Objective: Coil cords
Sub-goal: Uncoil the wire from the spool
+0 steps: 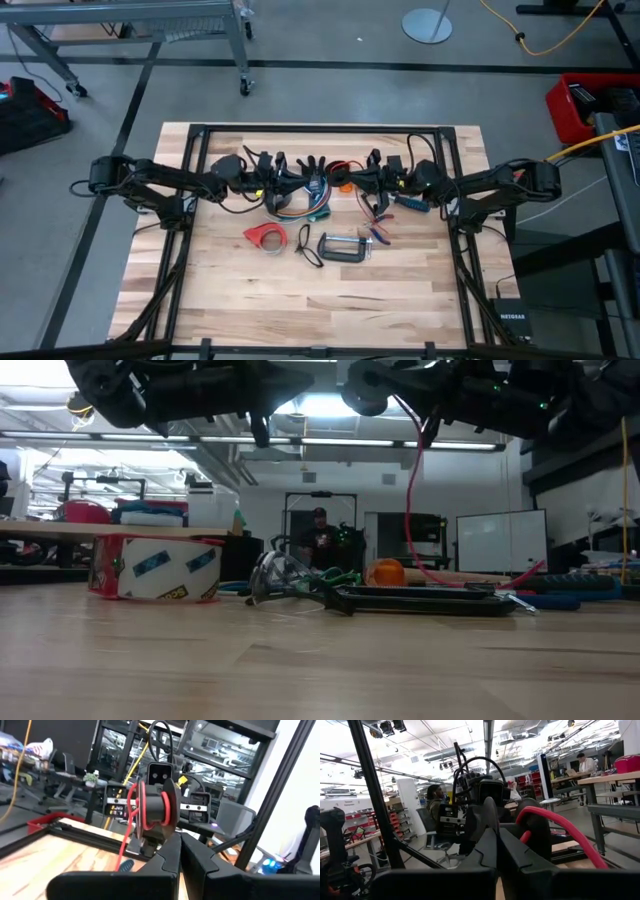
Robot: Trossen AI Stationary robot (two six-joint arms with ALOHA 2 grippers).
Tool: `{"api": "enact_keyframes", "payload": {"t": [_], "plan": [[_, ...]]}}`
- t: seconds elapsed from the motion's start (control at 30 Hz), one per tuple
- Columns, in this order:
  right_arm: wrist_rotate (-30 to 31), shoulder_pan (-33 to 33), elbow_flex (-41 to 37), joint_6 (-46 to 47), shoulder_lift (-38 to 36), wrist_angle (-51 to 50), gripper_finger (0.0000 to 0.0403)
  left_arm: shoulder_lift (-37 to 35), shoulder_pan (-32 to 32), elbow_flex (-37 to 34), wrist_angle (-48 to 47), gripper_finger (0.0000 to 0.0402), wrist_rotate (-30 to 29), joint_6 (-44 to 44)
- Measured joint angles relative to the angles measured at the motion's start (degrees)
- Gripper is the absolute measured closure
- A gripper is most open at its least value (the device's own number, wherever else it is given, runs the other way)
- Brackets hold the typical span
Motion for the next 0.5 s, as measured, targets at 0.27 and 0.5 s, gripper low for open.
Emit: {"api": "enact_keyframes", "payload": {"t": [0.27,0.5], "plan": [[0.0,0.0,0.0,0.0,0.0,-0.2,0.0401,0.0,0.0,0.0,-3.1,0.0398,-2.7,1.5],[0.0,0.0,0.0,1.4,0.0,-2.7,0.0401,0.0,0.0,0.0,-7.0,0.0398,-4.3,0.0]]}}
